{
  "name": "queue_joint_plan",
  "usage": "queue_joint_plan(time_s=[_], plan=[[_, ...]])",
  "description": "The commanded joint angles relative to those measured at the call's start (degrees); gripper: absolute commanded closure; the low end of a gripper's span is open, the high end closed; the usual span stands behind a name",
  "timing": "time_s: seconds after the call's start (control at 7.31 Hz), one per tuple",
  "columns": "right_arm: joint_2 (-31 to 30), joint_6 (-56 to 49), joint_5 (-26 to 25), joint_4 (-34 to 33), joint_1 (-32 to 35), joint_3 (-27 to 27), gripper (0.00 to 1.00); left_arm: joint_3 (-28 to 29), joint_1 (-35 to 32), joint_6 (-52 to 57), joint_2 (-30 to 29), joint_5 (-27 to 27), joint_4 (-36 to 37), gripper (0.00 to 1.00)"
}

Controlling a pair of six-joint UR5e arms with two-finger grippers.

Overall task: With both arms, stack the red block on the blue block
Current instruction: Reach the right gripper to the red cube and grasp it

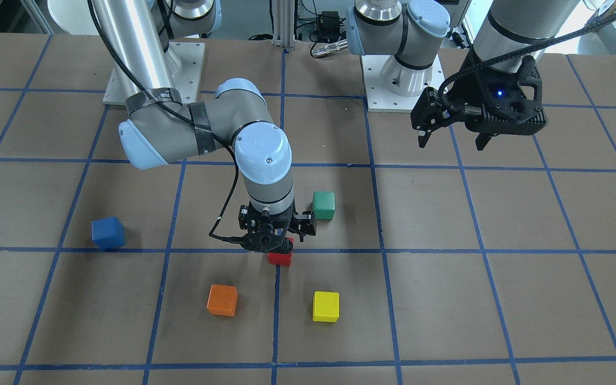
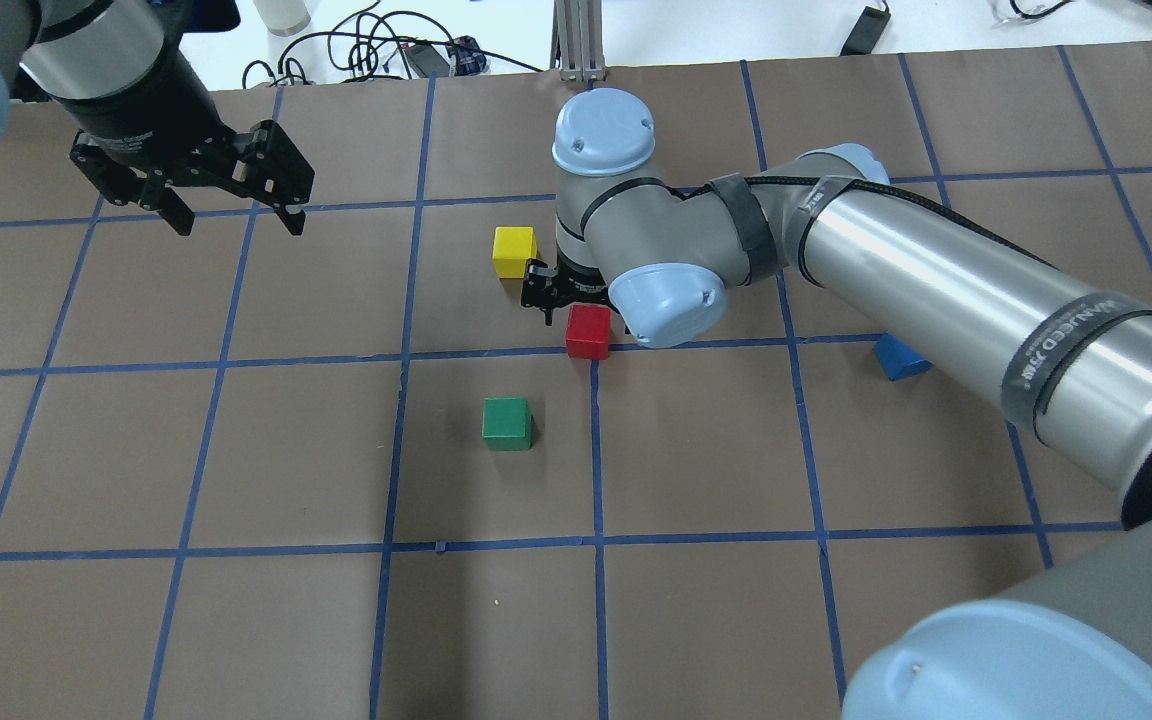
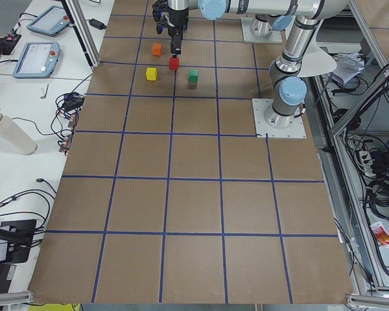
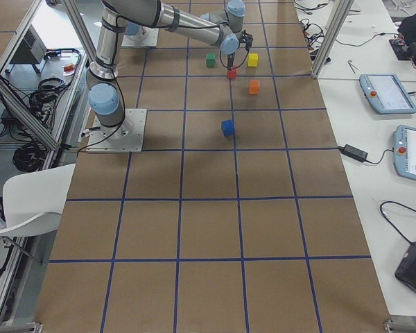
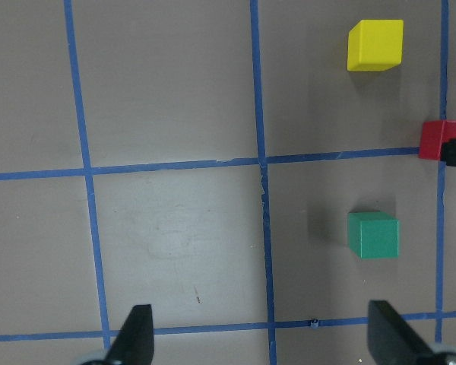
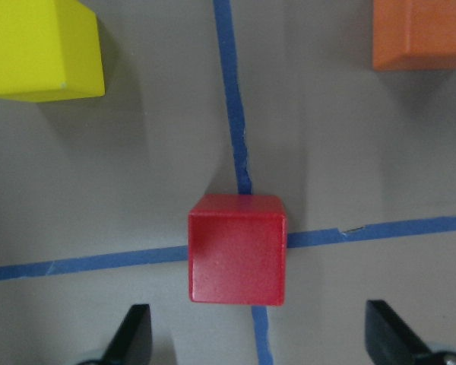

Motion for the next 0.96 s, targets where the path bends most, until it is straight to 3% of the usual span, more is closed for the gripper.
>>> queue_joint_plan(time_s=[0.0, 0.27, 0.55, 0.68, 0.82], plan=[[2.17, 1.37, -0.06, -0.41, 0.22, -0.23, 0.00, -0.24, -0.06, -0.09, -0.02, 0.03, 0.23, 0.00], [3.75, 1.10, -1.90, -1.55, 0.22, -0.23, 0.01, -0.42, -0.06, -0.34, -0.01, 0.03, 0.15, 0.00], [4.46, 0.40, -2.09, -1.29, 0.05, -0.40, 0.54, -0.51, -0.06, -0.87, -0.37, 0.03, 2.42, 0.00], [4.29, 0.58, -1.91, -0.94, 0.05, -0.75, 0.92, -0.60, -0.24, -0.88, -0.37, -0.06, 2.52, 0.00], [3.85, 0.84, -1.48, -0.50, 0.05, -1.28, 1.00, -0.68, -0.50, -0.88, -0.37, 0.03, 2.52, 0.00]])
